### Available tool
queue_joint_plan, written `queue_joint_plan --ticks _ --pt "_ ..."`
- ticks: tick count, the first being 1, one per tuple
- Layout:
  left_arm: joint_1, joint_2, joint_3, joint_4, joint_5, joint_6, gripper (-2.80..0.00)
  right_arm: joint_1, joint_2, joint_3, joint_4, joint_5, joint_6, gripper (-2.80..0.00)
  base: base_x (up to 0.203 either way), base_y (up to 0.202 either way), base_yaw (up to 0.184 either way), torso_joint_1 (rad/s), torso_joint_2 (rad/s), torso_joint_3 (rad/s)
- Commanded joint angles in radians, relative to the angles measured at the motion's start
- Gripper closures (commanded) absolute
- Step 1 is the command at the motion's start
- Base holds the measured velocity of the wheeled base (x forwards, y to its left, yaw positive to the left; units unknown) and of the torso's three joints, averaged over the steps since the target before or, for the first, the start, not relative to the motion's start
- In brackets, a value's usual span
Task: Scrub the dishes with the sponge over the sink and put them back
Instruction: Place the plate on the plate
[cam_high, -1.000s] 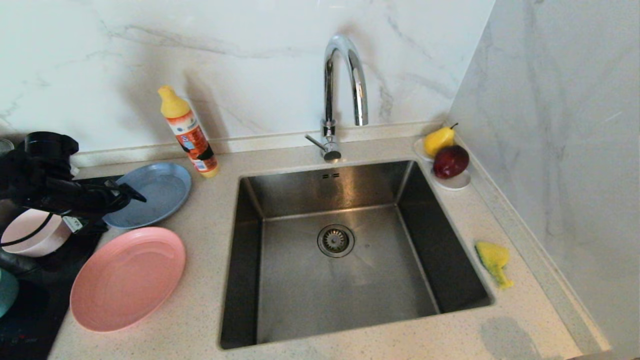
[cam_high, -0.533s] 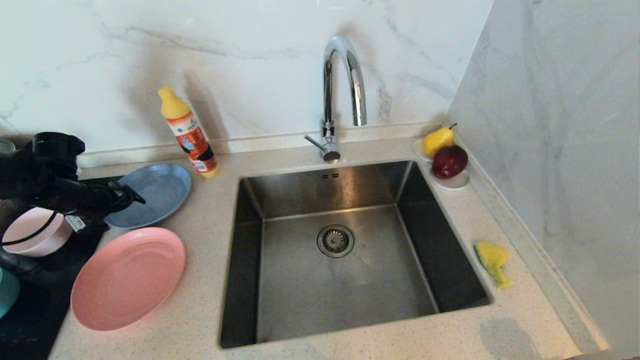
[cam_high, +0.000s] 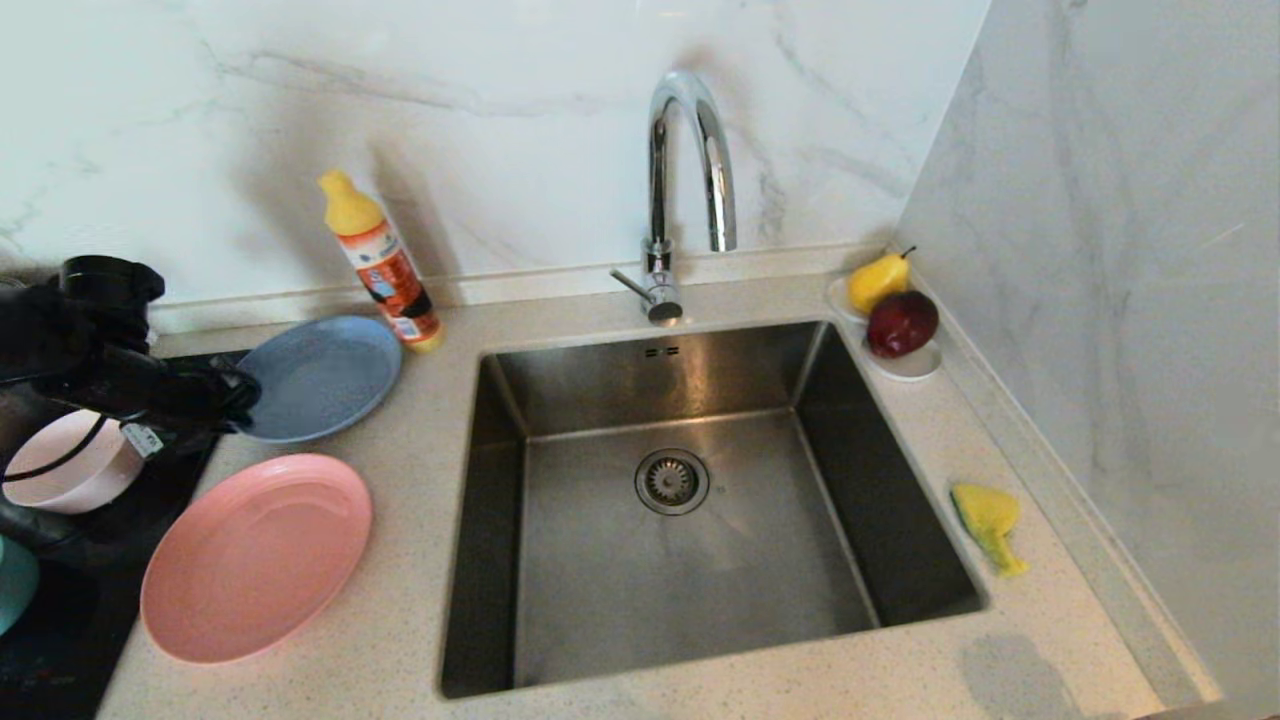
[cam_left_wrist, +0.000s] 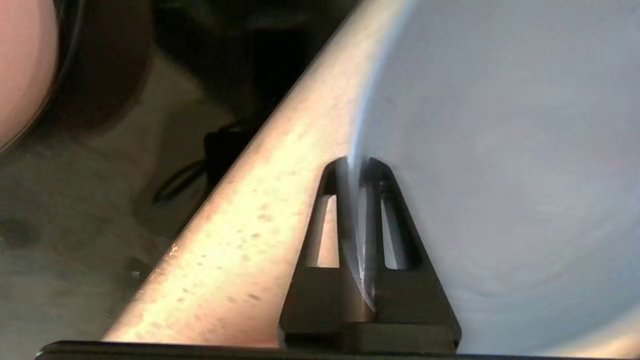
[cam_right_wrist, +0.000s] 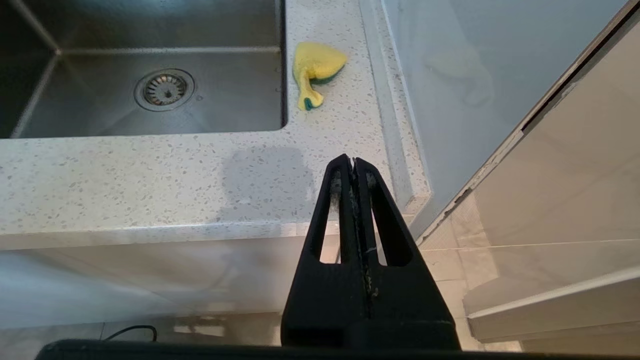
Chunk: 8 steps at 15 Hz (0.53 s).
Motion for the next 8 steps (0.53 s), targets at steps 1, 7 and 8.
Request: queue_joint_plan --ticks 1,7,8 --pt "0.003 -0.014 -0.054 0.055 0.001 -0.001 0.00 0.000 -0.002 0.000 -0.001 0.000 -0.001 0.00 0.000 0.000 0.000 0.000 0.00 0.000" --pt "0.080 -0.058 -0.111 0.106 0.004 0.035 0.00 0.000 -0.002 0.000 -0.001 0.000 -0.001 0.00 0.000 0.000 0.000 0.000 0.00 0.000" --pt "0.103 -0.062 -0.122 0.109 0.004 0.044 0.00 0.000 -0.002 0.000 -0.001 0.000 -0.001 0.00 0.000 0.000 0.000 0.000 0.00 0.000"
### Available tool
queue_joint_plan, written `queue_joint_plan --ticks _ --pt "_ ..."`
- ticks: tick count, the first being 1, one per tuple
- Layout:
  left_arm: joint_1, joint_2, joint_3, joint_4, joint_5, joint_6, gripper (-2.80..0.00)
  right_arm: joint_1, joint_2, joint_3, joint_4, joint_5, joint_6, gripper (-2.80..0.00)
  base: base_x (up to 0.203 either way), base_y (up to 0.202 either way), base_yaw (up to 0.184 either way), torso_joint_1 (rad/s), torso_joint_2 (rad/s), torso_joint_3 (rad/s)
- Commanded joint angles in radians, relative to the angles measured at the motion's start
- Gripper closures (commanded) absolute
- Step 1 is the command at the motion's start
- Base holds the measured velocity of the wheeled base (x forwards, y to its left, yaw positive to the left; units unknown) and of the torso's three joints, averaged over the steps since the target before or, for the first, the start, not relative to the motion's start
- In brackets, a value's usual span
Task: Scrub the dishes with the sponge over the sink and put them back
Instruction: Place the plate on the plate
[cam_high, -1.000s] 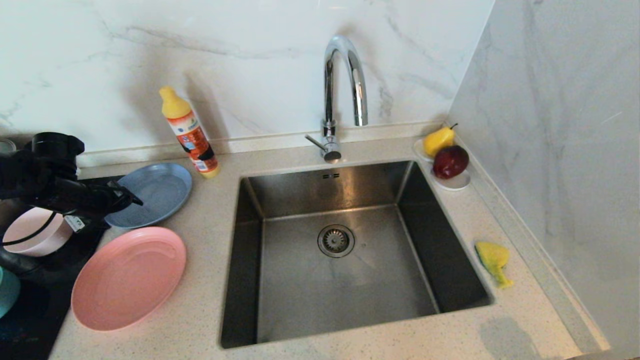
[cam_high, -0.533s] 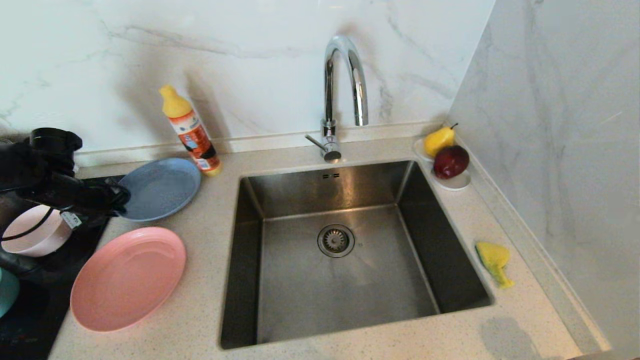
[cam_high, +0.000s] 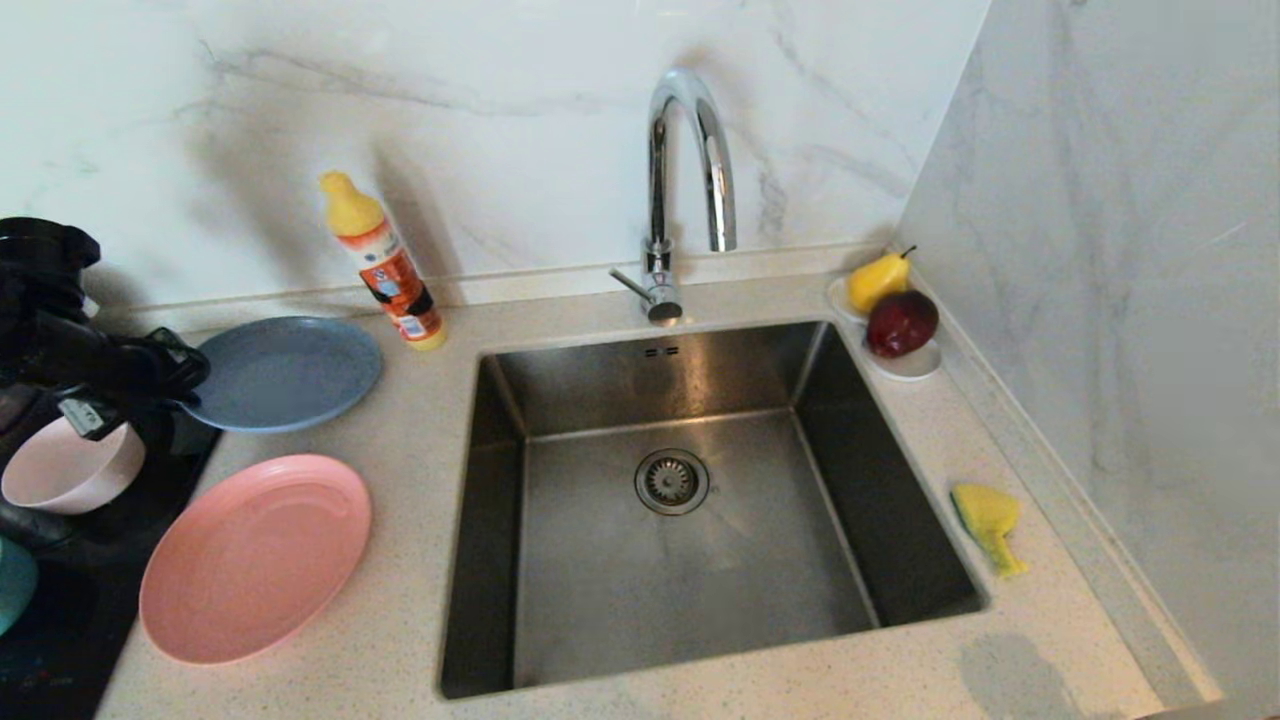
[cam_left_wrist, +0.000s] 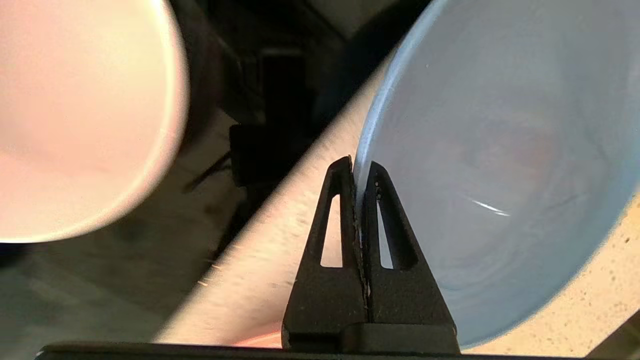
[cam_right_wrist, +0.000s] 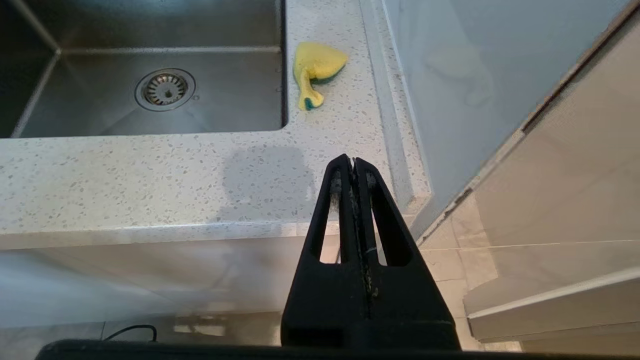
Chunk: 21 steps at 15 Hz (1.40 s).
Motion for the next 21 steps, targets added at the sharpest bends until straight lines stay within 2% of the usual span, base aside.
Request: queue_joint_plan --ticks 1,4,7,9,11,17,19,21 --pt "0.049 -0.020 -0.031 0.011 -0.001 0.011 0.00 0.000 -0.002 0.000 0.000 0.000 -0.001 0.00 0.000 0.000 0.000 0.000 0.00 0.000" --pt "0.096 -0.062 -0.077 0.090 -0.028 0.015 0.00 0.000 -0.002 0.000 0.000 0.000 -0.001 0.00 0.000 0.000 0.000 0.000 0.00 0.000" --pt "0.112 -0.179 -0.067 0.181 -0.149 0.014 0.00 0.000 -0.002 0.000 0.000 0.000 -0.001 0.00 0.000 0.000 0.000 0.000 0.00 0.000" --pt "0.115 -0.249 -0.056 0.287 -0.193 0.040 0.00 0.000 -0.002 0.000 0.000 0.000 -0.001 0.00 0.000 0.000 0.000 0.000 0.00 0.000" --pt "0.124 -0.319 0.007 0.369 -0.207 0.146 0.00 0.000 -0.002 0.000 0.000 0.000 -0.001 0.00 0.000 0.000 0.000 0.000 0.00 0.000" --pt "0.246 -0.451 0.308 0.378 -0.211 0.436 0.00 0.000 -0.002 0.000 0.000 0.000 -0.001 0.00 0.000 0.000 0.000 0.000 0.00 0.000" --pt "0.283 -0.474 0.414 0.376 -0.225 0.511 0.00 0.000 -0.002 0.000 0.000 0.000 -0.001 0.00 0.000 0.000 0.000 0.000 0.00 0.000" --pt "0.298 -0.497 0.509 0.365 -0.235 0.561 0.00 0.000 -0.002 0.000 0.000 0.000 -0.001 0.00 0.000 0.000 0.000 0.000 0.00 0.000"
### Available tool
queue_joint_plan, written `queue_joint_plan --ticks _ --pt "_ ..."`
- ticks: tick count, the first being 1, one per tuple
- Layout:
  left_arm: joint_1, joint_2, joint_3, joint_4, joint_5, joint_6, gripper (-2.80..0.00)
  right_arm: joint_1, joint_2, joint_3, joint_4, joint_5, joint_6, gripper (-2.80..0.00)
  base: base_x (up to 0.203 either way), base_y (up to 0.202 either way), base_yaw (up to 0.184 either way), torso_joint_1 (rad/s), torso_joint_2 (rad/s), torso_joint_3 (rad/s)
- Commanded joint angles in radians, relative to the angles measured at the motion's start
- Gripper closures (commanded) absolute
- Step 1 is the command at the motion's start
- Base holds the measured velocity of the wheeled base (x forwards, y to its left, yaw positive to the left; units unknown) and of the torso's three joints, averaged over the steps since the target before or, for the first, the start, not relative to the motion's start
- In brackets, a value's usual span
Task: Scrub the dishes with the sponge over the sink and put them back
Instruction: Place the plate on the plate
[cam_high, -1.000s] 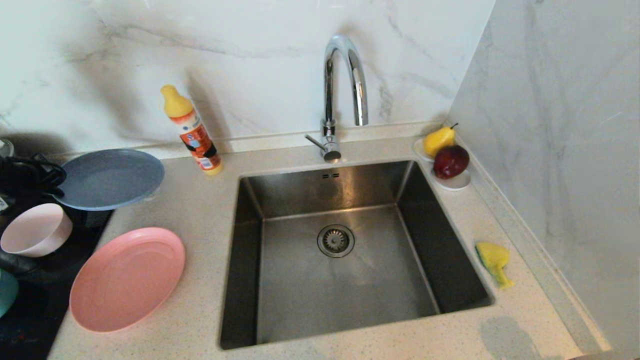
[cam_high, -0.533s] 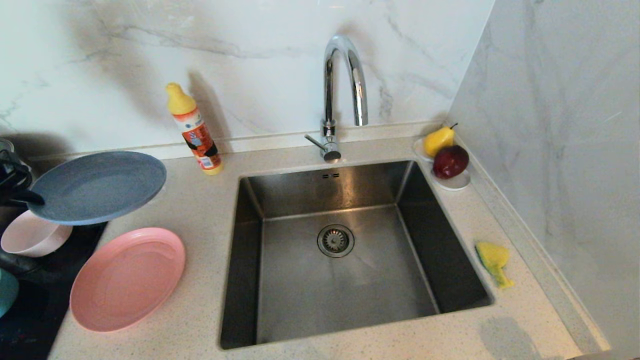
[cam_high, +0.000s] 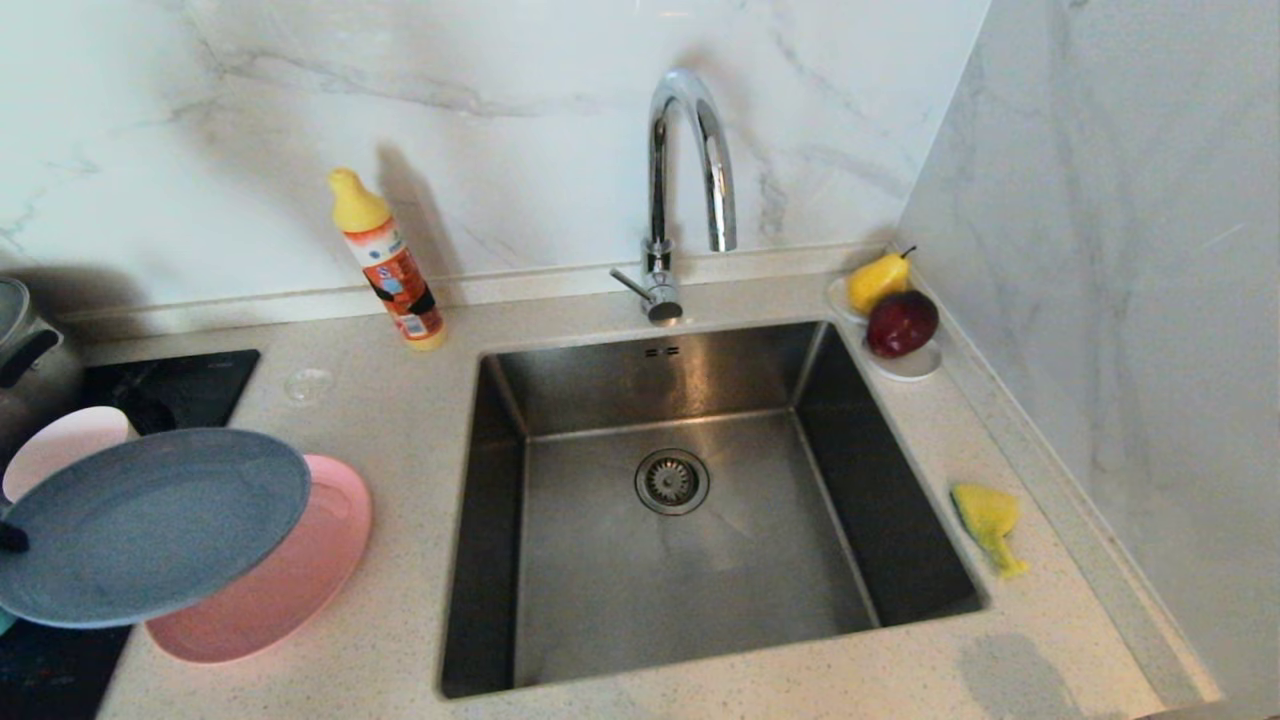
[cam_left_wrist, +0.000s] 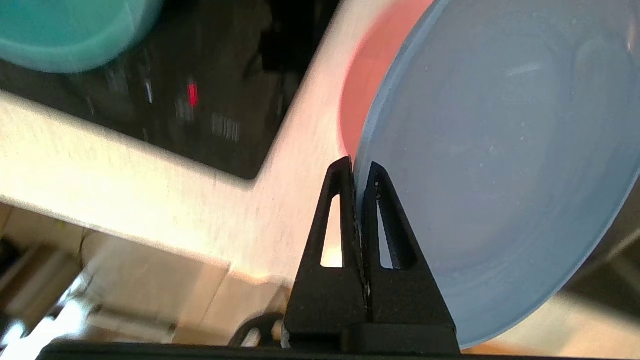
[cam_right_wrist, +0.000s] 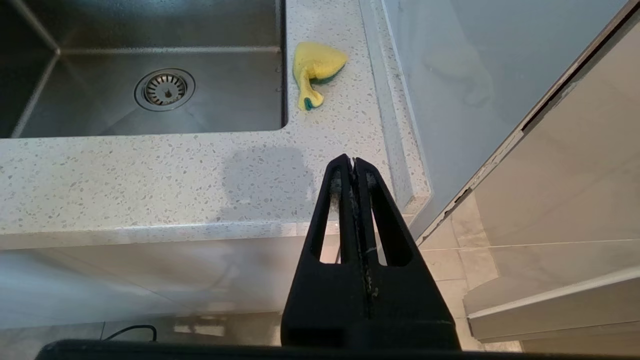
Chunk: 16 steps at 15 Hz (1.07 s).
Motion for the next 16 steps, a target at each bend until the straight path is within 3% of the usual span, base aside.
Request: queue_joint_plan --ticks 1,8,16 --pt "0.018 -0.040 0.114 -0.025 -0.006 0.030 0.00 0.000 -0.002 0.000 0.000 0.000 0.000 0.00 0.000 0.000 0.000 0.000 0.00 0.000" --pt "0.021 -0.003 0.290 -0.224 -0.011 0.038 0.00 0.000 -0.002 0.000 0.000 0.000 0.000 0.00 0.000 0.000 0.000 0.000 0.00 0.000" --pt "0.062 0.064 0.426 -0.483 -0.168 0.070 0.00 0.000 -0.002 0.000 0.000 0.000 0.000 0.00 0.000 0.000 0.000 0.000 0.00 0.000"
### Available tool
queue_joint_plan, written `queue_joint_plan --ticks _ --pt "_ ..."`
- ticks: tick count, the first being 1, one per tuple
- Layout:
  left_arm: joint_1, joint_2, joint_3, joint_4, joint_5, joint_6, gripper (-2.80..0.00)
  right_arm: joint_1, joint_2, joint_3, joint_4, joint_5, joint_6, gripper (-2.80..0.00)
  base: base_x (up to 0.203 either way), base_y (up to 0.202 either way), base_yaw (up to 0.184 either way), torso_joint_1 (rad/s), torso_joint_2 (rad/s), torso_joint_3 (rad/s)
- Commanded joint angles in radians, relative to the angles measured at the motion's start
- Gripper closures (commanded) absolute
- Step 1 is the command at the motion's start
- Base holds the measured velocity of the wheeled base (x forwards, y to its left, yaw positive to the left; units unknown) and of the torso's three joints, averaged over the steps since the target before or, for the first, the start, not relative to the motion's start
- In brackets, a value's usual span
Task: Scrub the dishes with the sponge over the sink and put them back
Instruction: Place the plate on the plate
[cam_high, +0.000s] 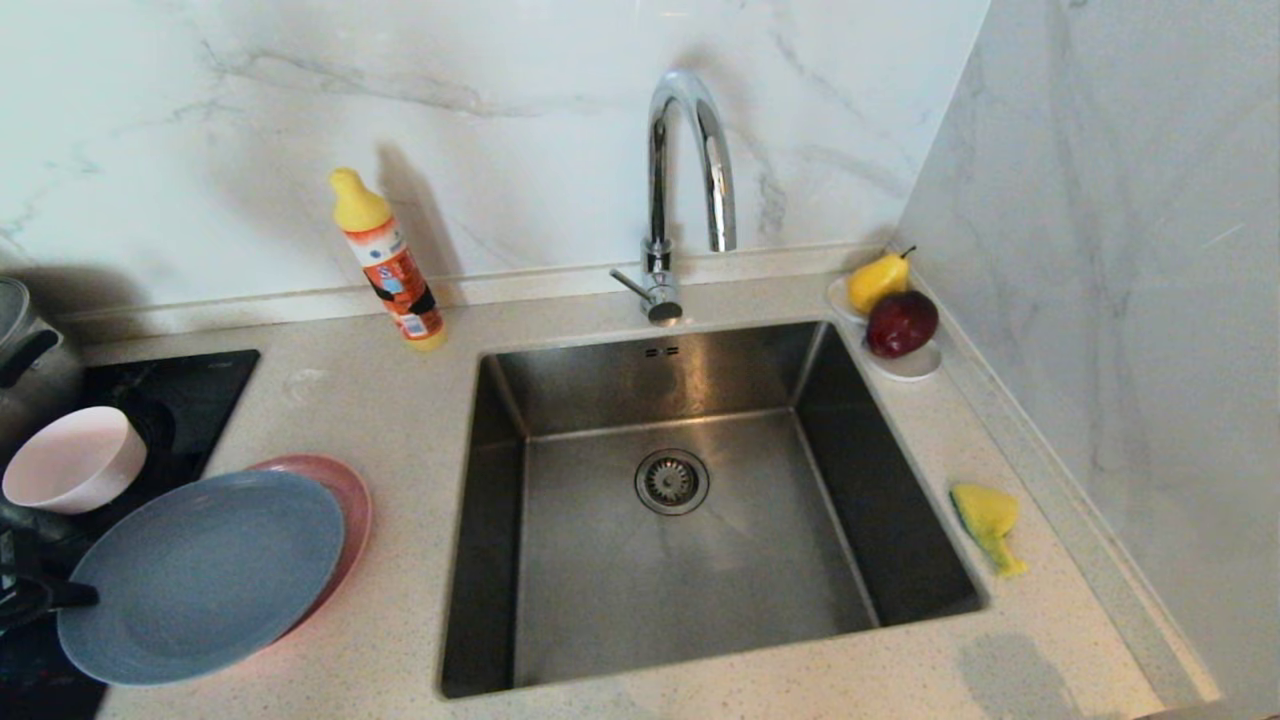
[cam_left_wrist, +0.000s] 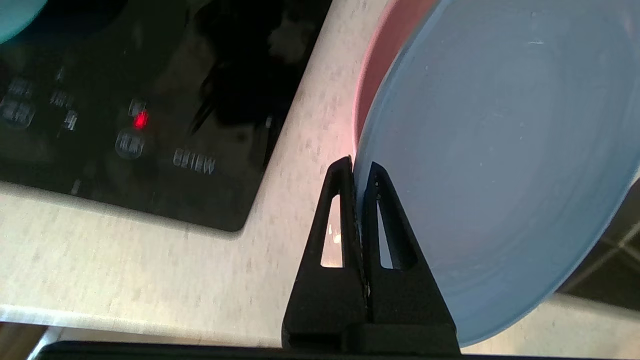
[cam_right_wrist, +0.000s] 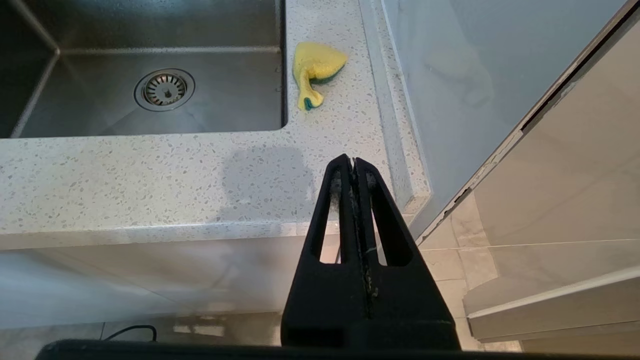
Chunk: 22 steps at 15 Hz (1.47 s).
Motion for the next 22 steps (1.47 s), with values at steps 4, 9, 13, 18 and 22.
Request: queue_joint_plan --ticks 4,9,13,18,22 --pt "0.040 0.109 0.048 -0.149 -0.112 0.014 0.00 0.000 -0.002 0.000 0.000 0.000 0.000 0.00 0.000 0.000 0.000 0.000 0.00 0.000" --pt "0.040 0.118 0.049 -0.150 -0.215 0.016 0.00 0.000 -0.002 0.000 0.000 0.000 0.000 0.00 0.000 0.000 0.000 0.000 0.00 0.000" --pt "0.040 0.114 0.063 -0.152 -0.241 0.017 0.00 0.000 -0.002 0.000 0.000 0.000 0.000 0.00 0.000 0.000 0.000 0.000 0.00 0.000" --pt "0.041 0.120 0.065 -0.191 -0.225 0.023 0.00 0.000 -0.002 0.000 0.000 0.000 0.000 0.00 0.000 0.000 0.000 0.000 0.00 0.000" --pt "0.043 0.128 0.063 -0.193 -0.196 0.026 -2.80 0.000 -0.002 0.000 0.000 0.000 0.000 0.00 0.000 0.000 0.000 0.000 0.00 0.000"
